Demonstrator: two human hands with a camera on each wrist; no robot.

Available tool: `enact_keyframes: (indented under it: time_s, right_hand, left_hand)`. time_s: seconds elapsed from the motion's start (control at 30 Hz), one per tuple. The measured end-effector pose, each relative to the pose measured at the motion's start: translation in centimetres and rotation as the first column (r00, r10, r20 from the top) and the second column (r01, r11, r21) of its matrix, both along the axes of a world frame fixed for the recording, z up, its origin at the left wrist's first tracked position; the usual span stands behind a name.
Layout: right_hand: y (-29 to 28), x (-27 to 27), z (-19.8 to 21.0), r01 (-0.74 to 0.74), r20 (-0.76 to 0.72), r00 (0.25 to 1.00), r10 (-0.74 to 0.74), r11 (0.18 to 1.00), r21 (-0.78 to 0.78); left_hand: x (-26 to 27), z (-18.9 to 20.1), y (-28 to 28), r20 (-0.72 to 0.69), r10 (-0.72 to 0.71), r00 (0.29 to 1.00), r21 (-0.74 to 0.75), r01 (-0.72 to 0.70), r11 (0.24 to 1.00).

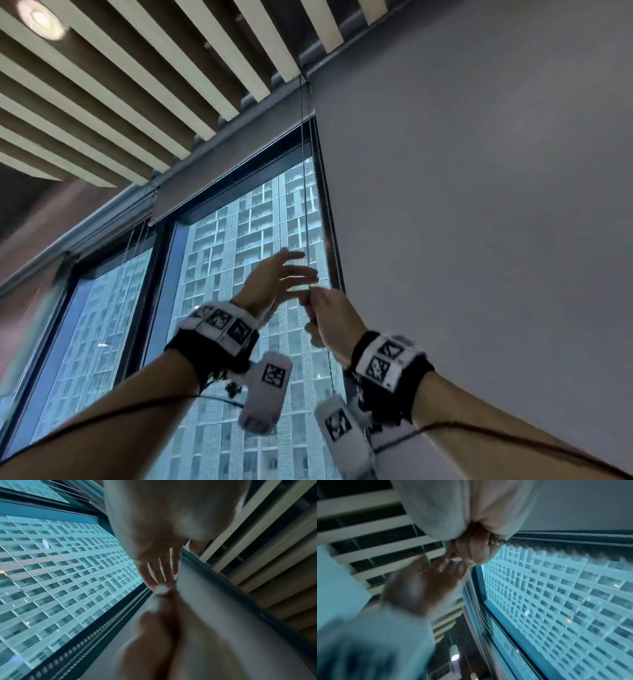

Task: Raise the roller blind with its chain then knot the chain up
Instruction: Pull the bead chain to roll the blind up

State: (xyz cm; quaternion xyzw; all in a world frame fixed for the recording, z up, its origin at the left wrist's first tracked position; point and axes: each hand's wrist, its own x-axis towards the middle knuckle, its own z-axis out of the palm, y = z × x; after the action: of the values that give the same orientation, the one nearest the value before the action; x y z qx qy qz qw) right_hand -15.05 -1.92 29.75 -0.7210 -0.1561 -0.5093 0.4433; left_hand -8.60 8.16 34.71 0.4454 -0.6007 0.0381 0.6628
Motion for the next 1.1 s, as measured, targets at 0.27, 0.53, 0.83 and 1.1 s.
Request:
enact_keyframes:
  time_s: [0.27,0.53,0.83,1.1]
  right_hand:
    - [-0.6,-0.2,-6.1,-0.171,-0.108,0.980,0.165,0.984,-0.044]
    - [-2.7,-0.1,-3.9,-0.114,-0.222,0.972,0.081,0.984,-0.138]
    - [-10.3,1.7,-3.2,0.582,-0.119,0.812,-0.572,0.810,0.078]
    - [-11.4,6.6,-4.6,0.643,-0.245,0.754,-0.610,0.762,0.082]
  left_hand:
    - [-1.1,1.3,-3.2,-0.010,0.077,0.997,-0.067,-0.078,0.995]
    - [0.2,0.7,-2.2,0.010,0.031,0.999,-0.185,-0.029,0.982]
    - [2.5,-4.1,-1.4,-0.015,0.052,0.999,0.067,-0.051,0.996]
    - [6.8,-9.5,-4.3,-0.089,0.079,0.993,0.073,-0.072,0.995]
